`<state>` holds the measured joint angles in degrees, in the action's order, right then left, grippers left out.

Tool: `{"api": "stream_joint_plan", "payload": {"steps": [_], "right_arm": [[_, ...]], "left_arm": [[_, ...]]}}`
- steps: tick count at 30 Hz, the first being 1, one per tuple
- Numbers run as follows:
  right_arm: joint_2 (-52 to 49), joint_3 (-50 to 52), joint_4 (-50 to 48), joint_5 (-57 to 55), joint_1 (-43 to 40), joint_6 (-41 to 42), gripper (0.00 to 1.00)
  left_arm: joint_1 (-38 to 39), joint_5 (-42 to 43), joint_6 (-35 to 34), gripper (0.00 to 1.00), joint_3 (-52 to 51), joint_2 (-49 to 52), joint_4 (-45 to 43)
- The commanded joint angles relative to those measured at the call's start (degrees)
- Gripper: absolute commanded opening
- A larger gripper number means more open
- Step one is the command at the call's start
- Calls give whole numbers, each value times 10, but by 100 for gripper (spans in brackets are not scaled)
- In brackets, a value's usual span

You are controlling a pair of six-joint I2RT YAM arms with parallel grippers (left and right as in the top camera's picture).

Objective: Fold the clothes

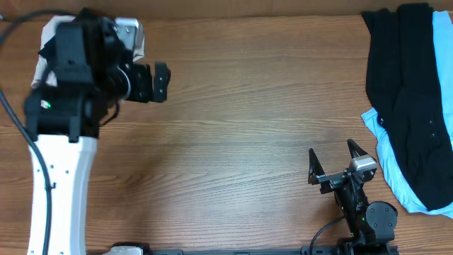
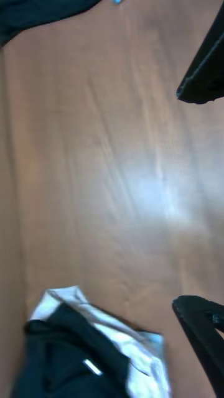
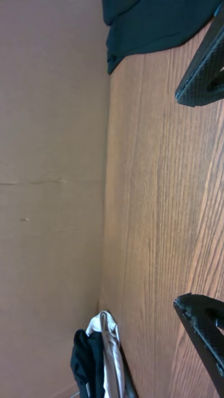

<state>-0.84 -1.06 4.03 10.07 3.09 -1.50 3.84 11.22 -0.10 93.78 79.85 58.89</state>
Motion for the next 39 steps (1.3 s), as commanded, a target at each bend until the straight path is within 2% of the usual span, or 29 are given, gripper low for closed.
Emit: {"api": "stream_joint_plan", "payload": {"steps": [1, 7, 15, 22, 28, 34, 39], "right_arm": [[6, 6, -3, -1, -2, 2, 100], [6, 6, -3, -1, -2, 2, 100], [6, 6, -3, -1, -2, 2, 100], [6, 6, -3, -1, -2, 2, 100], [6, 6, -3, -1, -2, 2, 100], [6, 6, -3, -1, -2, 2, 100], [6, 6, -3, -1, -2, 2, 100]], "left_arm": [[3, -2, -5, 100, -149, -77, -113], [3, 0, -6, 100, -402, -217, -320], [3, -11, -5, 100, -641, -427, -453], [3, -12, -5, 100, -772, -598, -491], [3, -13, -5, 100, -842, -706, -519], [-9, -8, -7, 100, -932, -773, -616], [-21, -7, -8, 100, -935, -785, -616]]}}
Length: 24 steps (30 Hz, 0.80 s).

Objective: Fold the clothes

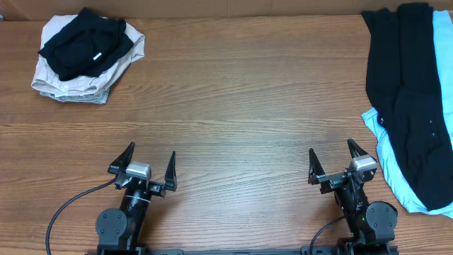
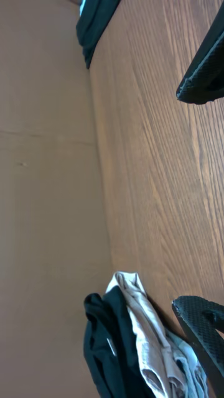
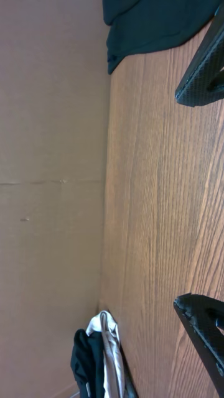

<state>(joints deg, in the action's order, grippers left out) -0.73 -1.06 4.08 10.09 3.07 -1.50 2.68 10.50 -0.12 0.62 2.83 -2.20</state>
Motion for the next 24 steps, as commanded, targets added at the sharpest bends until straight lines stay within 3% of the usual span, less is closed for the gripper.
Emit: {"api": "stream_joint_plan", "payload": {"steps": [1, 4, 24], "right_arm": [[5, 6, -4, -1, -2, 2, 100], [5, 6, -4, -1, -2, 2, 100], [5, 6, -4, -1, -2, 2, 100]], "left_arm": [[-13, 0, -7, 100, -3, -21, 6], [-26, 1, -14, 100, -3, -27, 59], [-28, 0, -14, 100, -3, -26, 56]]}}
